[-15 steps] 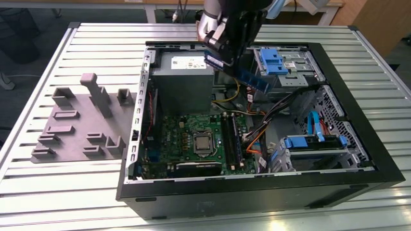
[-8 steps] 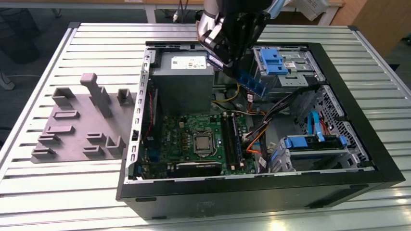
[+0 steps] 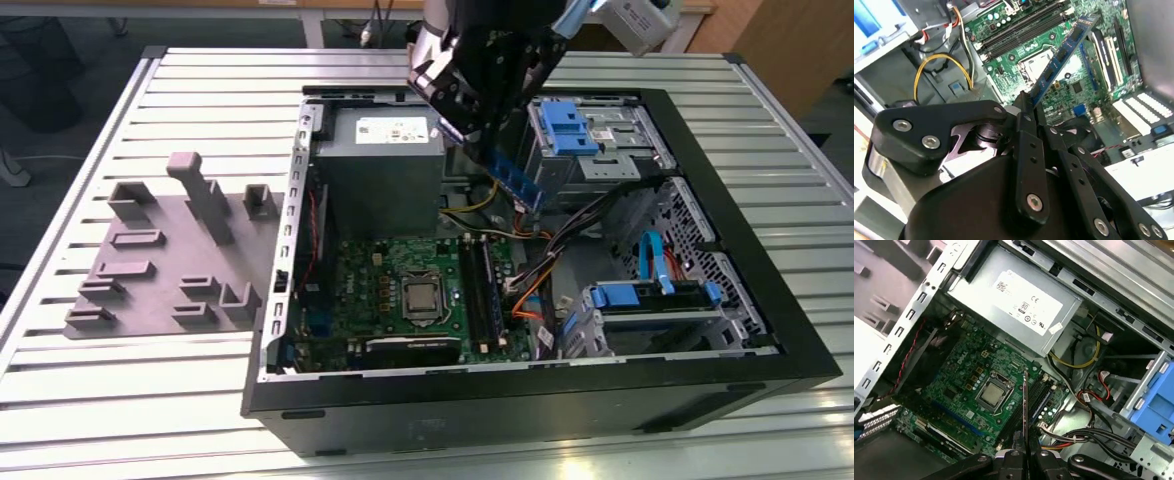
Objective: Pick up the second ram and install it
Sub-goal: 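Insert the second ram into the second slot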
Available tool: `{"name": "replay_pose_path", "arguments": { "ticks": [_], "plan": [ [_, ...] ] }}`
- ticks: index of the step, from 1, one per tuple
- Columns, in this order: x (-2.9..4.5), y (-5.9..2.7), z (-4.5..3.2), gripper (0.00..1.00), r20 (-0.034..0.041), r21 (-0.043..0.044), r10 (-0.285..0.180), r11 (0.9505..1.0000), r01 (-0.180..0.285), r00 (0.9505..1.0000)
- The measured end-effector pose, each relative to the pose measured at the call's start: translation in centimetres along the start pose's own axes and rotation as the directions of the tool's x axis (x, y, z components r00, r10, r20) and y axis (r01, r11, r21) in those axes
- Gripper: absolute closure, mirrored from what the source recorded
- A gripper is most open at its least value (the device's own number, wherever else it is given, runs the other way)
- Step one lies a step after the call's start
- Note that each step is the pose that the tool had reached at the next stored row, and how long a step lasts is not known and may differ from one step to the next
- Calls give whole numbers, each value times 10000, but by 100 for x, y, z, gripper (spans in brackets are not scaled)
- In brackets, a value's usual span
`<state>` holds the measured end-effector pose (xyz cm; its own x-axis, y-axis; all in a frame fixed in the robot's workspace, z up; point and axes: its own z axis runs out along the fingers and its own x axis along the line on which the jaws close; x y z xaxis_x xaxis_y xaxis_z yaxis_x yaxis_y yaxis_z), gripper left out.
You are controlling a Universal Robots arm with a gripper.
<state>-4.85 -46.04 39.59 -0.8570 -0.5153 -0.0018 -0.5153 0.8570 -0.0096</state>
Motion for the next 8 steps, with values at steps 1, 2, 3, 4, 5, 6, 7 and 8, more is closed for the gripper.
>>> {"name": "replay_pose_path", "arguments": {
  "ticks": [1, 2, 3, 4, 5, 6, 7, 8],
  "plan": [
    [0, 0, 3, 86, -3, 4, 181, 9998, -181, 9998],
    [0, 0, 6, 86, -8, 9, 352, 9994, -352, 9994],
    [0, 0, 9, 86, -12, 13, 522, 9986, -522, 9986],
    [0, 0, 12, 86, -15, 17, 694, 9976, -694, 9976],
    [0, 0, 14, 86, -19, 22, 863, 9963, -863, 9963],
    [0, 0, 17, 86, -22, 25, 1036, 9946, -1036, 9946],
    [0, 0, 19, 86, -25, 30, 1220, 9925, -1219, 9925],
    [0, 0, 22, 86, -28, 33, 1397, 9902, -1397, 9902]
  ]
}}
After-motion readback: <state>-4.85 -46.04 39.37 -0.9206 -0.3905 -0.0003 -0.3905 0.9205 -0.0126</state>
